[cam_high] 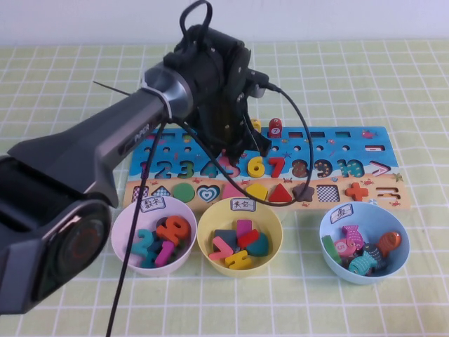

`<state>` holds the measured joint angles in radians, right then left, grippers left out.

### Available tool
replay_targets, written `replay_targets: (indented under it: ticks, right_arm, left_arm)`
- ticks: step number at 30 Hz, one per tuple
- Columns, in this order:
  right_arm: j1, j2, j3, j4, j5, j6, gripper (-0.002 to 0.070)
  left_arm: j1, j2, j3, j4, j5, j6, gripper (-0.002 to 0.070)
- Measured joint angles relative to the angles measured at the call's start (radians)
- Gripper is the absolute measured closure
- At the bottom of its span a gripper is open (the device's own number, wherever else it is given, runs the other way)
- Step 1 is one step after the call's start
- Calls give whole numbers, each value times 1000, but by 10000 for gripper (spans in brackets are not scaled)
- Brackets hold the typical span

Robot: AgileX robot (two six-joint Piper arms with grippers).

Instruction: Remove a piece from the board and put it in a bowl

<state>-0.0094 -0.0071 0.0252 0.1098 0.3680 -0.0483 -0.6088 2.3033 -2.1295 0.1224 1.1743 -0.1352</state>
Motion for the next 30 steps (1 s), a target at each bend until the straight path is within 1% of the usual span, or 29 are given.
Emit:
replay_targets:
  ticks: [7, 11, 19, 24, 27, 30]
  right_arm:
    - [0, 0, 0, 0, 0, 0, 694]
    - [0, 0, 0, 0, 0, 0, 694]
    - [0, 0, 0, 0, 0, 0, 694]
    - [0, 0, 0, 0, 0, 0, 694]
    - [0, 0, 0, 0, 0, 0, 694]
    - [0, 0, 0, 0, 0, 0, 694]
  left_arm:
    - [0, -138, 3, 4, 53, 90, 466]
    - [-12, -243, 73, 13, 57, 108, 466]
    - [-102, -423, 386, 37, 57, 110, 466]
    - [-109, -539, 628, 57, 32, 37, 466]
    - [-109, -610, 753, 86, -34, -16, 466]
    - [-109, -653, 835, 97, -117, -36, 466]
